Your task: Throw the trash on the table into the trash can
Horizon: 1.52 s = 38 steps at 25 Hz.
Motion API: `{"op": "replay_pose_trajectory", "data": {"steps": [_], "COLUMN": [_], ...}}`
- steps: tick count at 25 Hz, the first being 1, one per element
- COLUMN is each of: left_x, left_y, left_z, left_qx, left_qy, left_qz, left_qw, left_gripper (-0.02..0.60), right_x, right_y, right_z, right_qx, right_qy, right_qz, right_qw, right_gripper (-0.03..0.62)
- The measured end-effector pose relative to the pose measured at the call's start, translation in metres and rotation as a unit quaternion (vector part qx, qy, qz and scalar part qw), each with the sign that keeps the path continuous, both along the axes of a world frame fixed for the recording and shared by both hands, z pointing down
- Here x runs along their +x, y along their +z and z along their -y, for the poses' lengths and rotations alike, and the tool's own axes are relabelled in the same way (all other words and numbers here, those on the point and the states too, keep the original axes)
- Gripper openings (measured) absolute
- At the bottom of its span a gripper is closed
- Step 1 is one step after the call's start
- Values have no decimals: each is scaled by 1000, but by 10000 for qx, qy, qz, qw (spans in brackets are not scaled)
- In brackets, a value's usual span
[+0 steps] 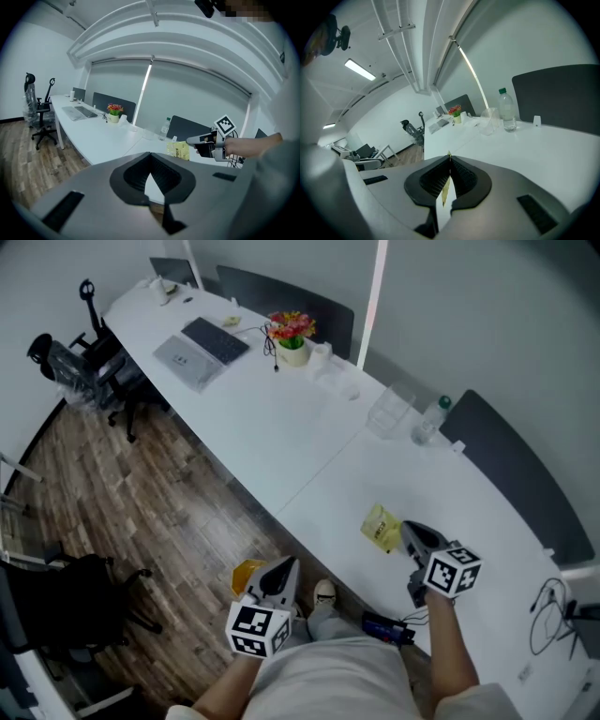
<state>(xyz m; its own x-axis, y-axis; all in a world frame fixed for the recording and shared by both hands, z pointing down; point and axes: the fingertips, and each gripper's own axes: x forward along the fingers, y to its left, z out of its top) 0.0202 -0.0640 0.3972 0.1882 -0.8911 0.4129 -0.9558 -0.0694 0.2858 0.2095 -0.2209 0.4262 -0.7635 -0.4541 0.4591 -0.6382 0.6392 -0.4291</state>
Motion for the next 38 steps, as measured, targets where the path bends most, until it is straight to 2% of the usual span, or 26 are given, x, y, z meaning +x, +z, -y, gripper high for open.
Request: {"op": "replay_pose_trajectory", "data": {"steps": [7,15,20,28,33,38], "left_x": [-33,-76,-103,-141,-151,-162], "left_y": [-5,-6,-7,-8,-9,-7], "left_z": [-33,-80,-123,-199,-231,-249], "left_qx": [73,72,79,88,102,116], "left_qy": [-442,-1295,-2036,-3158,-3444,-3537], "left_qz": [59,131,145,183,170,154], "left_qw": [9990,9915,9789,9486,9386,9351], "left_gripper": [0,0,0,0,0,0], "right_x": [-50,-128,-185,-273,-303,-318], "right_y": [-5,-10,-1,-1,-2,-1], "right_z": [-21,-57,-90,-158,-188,-207], "right_qx": [17,-24,-172,-241,-253,-301], "right_qy": [-538,-1562,-2292,-3437,-3746,-3875], "right_qz": [55,194,271,357,368,345], "right_qw": [9985,9875,9728,9381,9261,9207], "right_gripper": [31,31,31,31,31,31]}}
